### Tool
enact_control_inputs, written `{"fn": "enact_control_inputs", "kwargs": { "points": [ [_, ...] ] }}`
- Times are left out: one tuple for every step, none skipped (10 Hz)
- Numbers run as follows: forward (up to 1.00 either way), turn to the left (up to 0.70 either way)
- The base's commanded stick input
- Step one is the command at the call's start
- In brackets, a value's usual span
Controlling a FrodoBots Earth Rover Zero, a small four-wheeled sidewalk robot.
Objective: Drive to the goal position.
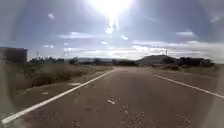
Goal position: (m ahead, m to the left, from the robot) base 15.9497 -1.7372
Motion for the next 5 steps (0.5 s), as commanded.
{"fn": "enact_control_inputs", "kwargs": {
  "points": [
    [1.00, 0.00],
    [1.00, 0.00],
    [1.00, 0.00],
    [1.00, 0.00],
    [1.00, 0.00]
  ]
}}
